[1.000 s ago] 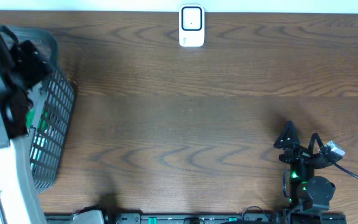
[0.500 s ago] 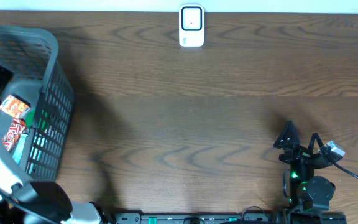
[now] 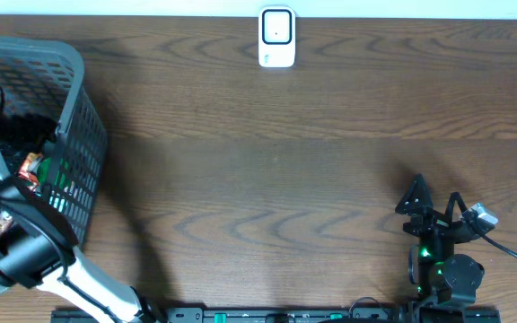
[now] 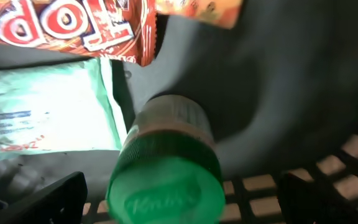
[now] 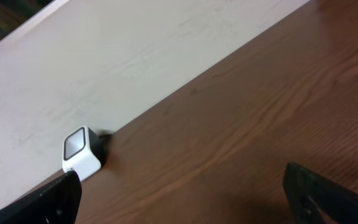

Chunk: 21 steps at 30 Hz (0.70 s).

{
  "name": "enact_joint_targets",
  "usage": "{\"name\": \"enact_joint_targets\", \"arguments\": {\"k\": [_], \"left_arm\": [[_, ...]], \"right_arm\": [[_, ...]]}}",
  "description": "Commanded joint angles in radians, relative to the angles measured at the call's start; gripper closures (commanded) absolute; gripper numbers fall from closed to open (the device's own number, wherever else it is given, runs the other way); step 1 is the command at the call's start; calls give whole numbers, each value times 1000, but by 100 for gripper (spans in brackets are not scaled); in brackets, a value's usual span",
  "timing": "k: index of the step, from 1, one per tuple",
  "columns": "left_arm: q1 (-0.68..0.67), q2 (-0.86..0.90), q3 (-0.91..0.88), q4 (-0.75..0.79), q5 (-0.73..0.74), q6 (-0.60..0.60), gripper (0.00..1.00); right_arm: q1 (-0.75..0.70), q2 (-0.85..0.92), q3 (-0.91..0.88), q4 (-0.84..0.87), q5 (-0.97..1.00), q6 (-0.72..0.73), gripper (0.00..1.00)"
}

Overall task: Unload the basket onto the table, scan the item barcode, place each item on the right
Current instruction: 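Reach the left gripper into the basket and grasp the green-capped bottle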

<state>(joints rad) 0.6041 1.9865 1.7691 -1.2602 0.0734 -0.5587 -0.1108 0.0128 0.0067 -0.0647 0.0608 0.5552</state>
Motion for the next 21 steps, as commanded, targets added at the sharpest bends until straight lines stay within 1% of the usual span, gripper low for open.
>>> {"name": "enact_joint_targets", "arguments": {"k": [1, 11, 18, 21], "left_arm": [[-2, 43, -18, -14, 2, -26, 2], [-11, 61, -135, 18, 2, -23, 2], [-32, 61, -252, 145, 2, -23, 2], [-31, 61, -258, 159, -6, -22, 9]], "right_arm": [[7, -2, -1, -3, 9, -13, 1], [7, -2, -1, -3, 9, -13, 1], [7, -2, -1, -3, 9, -13, 1], [7, -2, -1, -3, 9, -13, 1]]}}
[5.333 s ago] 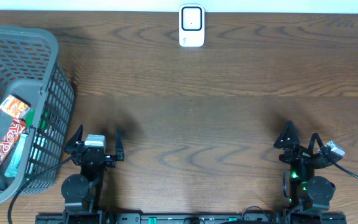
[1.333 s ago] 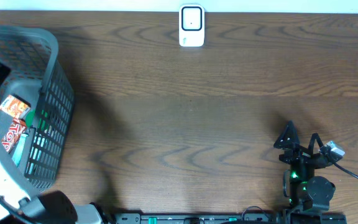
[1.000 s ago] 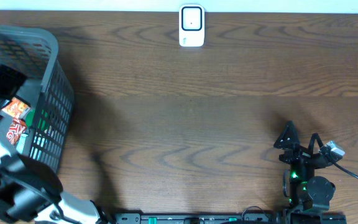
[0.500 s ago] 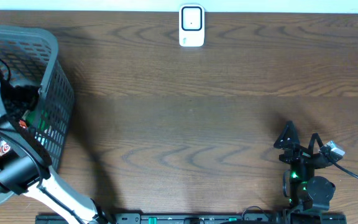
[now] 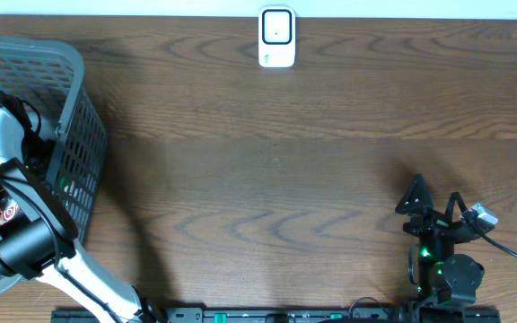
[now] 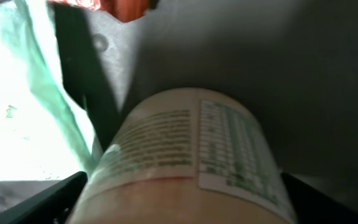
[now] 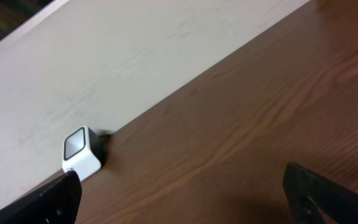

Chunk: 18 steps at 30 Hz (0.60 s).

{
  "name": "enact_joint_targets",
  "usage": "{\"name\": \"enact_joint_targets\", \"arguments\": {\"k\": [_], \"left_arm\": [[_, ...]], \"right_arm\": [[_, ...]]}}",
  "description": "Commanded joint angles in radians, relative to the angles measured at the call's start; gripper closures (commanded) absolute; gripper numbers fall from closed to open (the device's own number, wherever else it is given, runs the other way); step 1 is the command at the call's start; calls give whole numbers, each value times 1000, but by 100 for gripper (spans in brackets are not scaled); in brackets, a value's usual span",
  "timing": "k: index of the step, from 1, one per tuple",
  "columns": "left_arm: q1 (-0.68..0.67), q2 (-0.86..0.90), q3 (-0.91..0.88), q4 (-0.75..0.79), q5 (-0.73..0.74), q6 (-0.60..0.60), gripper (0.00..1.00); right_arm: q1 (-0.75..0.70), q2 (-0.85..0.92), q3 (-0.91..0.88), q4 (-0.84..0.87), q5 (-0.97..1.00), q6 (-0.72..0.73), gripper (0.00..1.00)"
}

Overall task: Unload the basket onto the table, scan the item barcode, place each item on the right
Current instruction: 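Reach the left gripper into the basket and grasp the green-capped bottle, then carry the bottle with the left gripper and set it on the table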

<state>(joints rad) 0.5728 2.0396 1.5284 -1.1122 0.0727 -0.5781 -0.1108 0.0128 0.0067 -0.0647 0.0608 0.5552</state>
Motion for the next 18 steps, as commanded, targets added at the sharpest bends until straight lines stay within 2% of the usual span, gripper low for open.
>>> {"name": "enact_joint_targets", "arguments": {"k": [1, 7, 18], "left_arm": [[0, 7, -16, 12, -16, -1, 11], [0, 6, -6, 7, -89, 11, 25], [0, -42, 112, -55, -88, 24, 27]], "right_arm": [[7, -2, -1, -3, 9, -13, 1], [7, -2, -1, -3, 9, -13, 1], [7, -2, -1, -3, 9, -13, 1]]}}
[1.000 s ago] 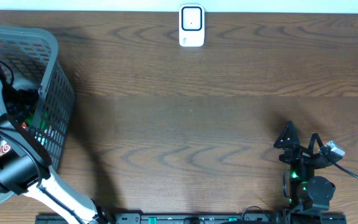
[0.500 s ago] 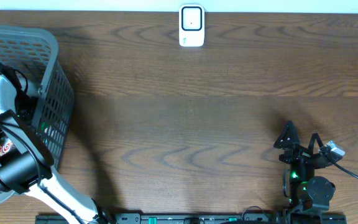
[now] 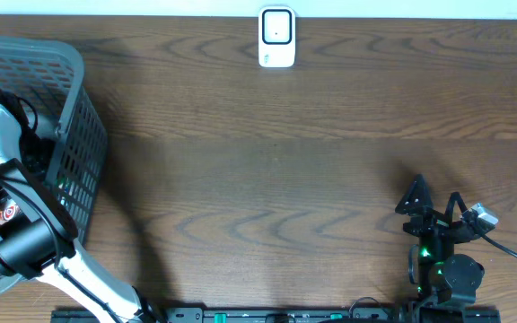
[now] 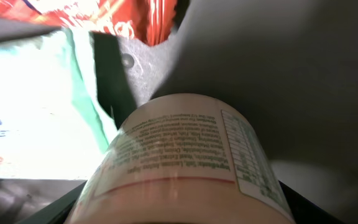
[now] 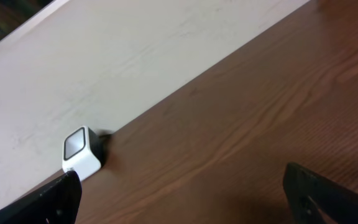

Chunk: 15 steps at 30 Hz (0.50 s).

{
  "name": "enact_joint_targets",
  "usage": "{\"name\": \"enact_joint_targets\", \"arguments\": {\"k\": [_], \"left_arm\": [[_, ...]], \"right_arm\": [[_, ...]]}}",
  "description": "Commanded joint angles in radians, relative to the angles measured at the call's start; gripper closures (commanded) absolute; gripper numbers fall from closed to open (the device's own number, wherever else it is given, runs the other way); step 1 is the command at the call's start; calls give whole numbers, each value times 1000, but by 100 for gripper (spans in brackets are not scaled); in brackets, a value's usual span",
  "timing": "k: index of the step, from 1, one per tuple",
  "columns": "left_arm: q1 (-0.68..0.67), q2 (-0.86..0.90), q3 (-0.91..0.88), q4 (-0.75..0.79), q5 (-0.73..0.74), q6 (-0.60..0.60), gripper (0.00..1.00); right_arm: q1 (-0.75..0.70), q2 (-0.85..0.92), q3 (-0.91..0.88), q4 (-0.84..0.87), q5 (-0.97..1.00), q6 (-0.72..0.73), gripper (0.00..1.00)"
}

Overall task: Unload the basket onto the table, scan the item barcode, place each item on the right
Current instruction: 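Carry the bottle with the left gripper and set it on the table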

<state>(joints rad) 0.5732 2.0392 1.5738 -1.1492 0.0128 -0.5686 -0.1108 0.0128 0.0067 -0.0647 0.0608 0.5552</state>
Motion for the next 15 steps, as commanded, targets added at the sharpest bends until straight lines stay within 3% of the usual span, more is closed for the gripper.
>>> {"name": "enact_joint_targets", "arguments": {"k": [1, 8, 15], "left_arm": [[0, -56, 79, -25, -28, 14, 27], [-1, -240, 167, -81, -11, 14, 27], [-3, -536, 187, -68, 134, 25, 27]], "right_arm": [[7, -2, -1, -3, 9, -13, 1], [7, -2, -1, -3, 9, -13, 1], [7, -2, -1, -3, 9, -13, 1]]}}
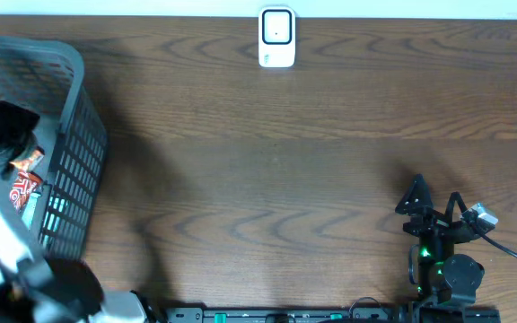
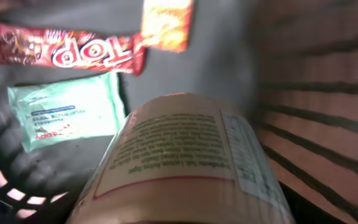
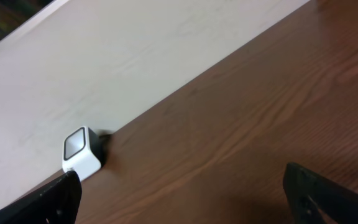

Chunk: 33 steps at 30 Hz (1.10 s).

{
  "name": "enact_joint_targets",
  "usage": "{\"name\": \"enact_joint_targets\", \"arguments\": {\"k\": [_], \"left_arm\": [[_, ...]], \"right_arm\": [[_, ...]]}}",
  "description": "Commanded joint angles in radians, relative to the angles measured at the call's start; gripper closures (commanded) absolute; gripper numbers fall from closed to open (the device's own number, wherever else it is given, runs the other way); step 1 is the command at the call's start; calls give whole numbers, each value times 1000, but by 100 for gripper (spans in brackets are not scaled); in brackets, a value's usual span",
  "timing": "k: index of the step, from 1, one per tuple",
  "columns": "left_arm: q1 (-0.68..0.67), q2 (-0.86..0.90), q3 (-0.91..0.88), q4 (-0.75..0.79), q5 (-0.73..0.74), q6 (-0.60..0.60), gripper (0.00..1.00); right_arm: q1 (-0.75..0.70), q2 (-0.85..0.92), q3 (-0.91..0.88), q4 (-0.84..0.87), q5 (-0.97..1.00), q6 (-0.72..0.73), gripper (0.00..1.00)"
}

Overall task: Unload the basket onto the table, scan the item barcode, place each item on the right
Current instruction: 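Carry the bottle with the left gripper and set it on the table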

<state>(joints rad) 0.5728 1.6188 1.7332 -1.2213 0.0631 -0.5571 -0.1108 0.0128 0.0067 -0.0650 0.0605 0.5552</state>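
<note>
In the left wrist view a jar [image 2: 179, 155] with a cream label, green print and a nutrition table fills the space between my left gripper's jaws, which are shut on it; it hangs well above the basket floor. Overhead, my left gripper [image 1: 12, 126] is over the grey basket [image 1: 77, 135] at the table's left edge, and the jar is hidden there. The white scanner [image 1: 276, 38] stands at the far edge, also the scanner [image 3: 82, 152]. My right gripper [image 1: 433, 211] rests open near the front right, right gripper [image 3: 185, 193] with nothing between its fingers.
On the basket floor lie a red candy bar [image 2: 67, 53], a pale green packet [image 2: 67, 115] and an orange packet [image 2: 165, 23]. The basket's slatted wall [image 2: 316, 118] rises at the right of the jar. Brown wooden table [image 1: 285, 179] stretches between basket and scanner.
My left gripper has risen with the jar: the packets on the basket floor now look smaller and farther below. Overhead, the left arm has shifted and looms larger. The right arm has not moved.
First my left gripper stood open above the jar's green lid in the basket. Then the jar's label lay between the fingers, low by the green packet. It stayed there, gripped, and now the jar hangs above the basket floor.
</note>
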Motion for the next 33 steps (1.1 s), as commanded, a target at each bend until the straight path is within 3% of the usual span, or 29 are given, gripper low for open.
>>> {"name": "enact_joint_targets", "arguments": {"k": [1, 5, 13, 22, 33], "left_arm": [[-3, -159, 27, 13, 124, 14, 27], [-53, -288, 27, 55, 272, 9, 27], [-436, -321, 6, 168, 285, -87, 27], [-805, -111, -31, 217, 238, -92, 27], [-1010, 246, -34, 218, 234, -80, 27]], "right_arm": [[7, -2, -1, -3, 10, -13, 1], [7, -2, -1, -3, 10, -13, 1], [7, -2, -1, -3, 10, -13, 1], [7, -2, -1, -3, 10, -13, 1], [7, -2, -1, -3, 10, -13, 1]]}}
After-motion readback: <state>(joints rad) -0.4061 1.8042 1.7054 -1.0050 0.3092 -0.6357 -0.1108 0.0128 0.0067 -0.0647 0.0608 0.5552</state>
